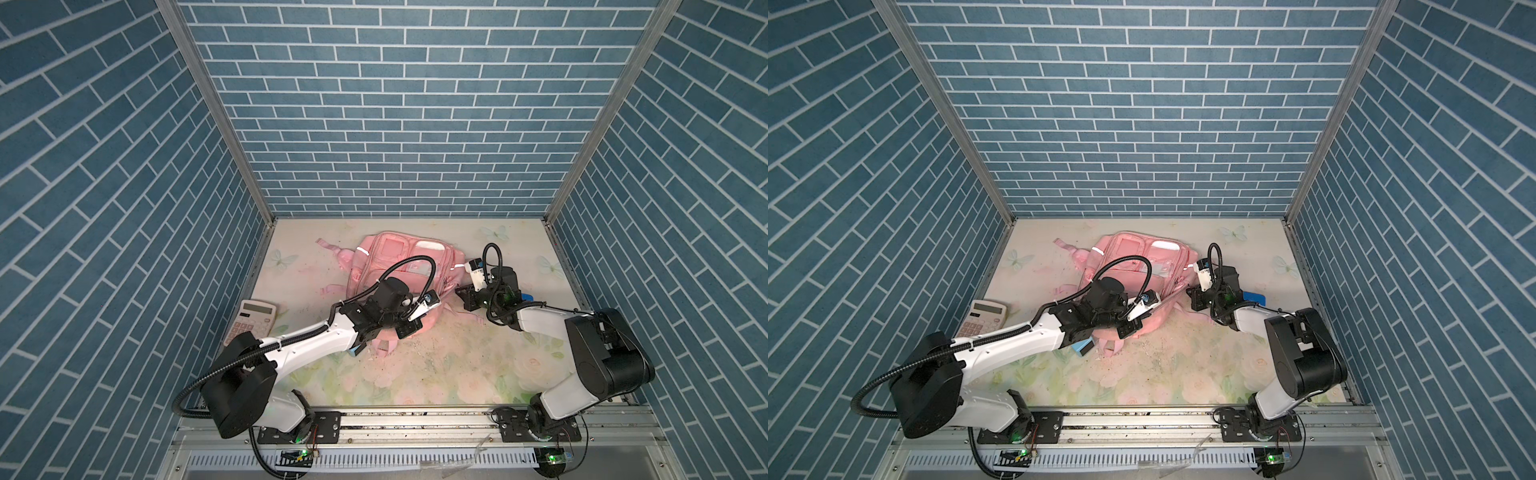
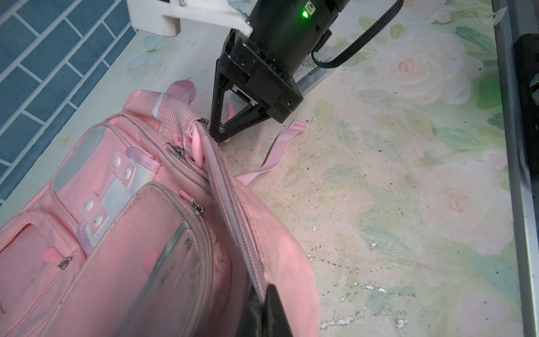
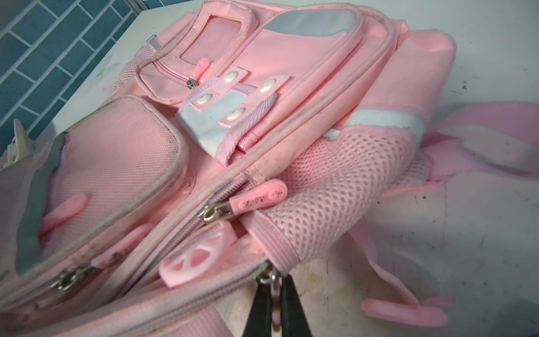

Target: Pack the student bag

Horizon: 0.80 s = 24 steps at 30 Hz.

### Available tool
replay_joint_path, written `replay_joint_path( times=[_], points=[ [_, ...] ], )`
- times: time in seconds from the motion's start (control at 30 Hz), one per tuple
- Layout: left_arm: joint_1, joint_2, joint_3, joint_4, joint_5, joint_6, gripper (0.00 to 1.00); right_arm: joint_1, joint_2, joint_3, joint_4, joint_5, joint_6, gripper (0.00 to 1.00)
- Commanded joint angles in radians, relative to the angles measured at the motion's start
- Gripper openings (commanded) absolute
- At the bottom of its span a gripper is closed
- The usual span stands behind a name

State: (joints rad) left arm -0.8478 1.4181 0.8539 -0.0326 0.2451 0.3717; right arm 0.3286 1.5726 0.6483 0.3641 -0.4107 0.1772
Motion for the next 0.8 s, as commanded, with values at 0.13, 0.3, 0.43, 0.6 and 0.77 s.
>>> replay_joint_path(
  times=[0.13, 0.3, 0.43, 0.6, 0.77],
  points=[
    [-0.02, -0.031, 0.068, -0.015, -0.034, 0.078, 0.1, -0.028, -0.147, 0.01, -0.169, 0.044, -0.056, 0.27],
    [-0.019, -0.03, 0.123, -0.117, -0.115, 0.12, 0.47, -0.028, -0.29, 0.001, -0.279, 0.04, -0.078, 0.37],
    [0.008, -0.052, 0.128, -0.182, -0.173, 0.182, 0.52, -0.028, -0.365, 0.019, -0.338, 0.046, -0.102, 0.41],
    [0.127, -0.074, 0.11, -0.228, -0.116, 0.263, 0.57, -0.028, -0.392, 0.041, -0.356, 0.038, -0.143, 0.43],
    [0.138, -0.025, 0.097, -0.285, -0.135, 0.382, 0.58, -0.028, -0.354, 0.087, -0.375, 0.014, -0.156, 0.45]
  ],
)
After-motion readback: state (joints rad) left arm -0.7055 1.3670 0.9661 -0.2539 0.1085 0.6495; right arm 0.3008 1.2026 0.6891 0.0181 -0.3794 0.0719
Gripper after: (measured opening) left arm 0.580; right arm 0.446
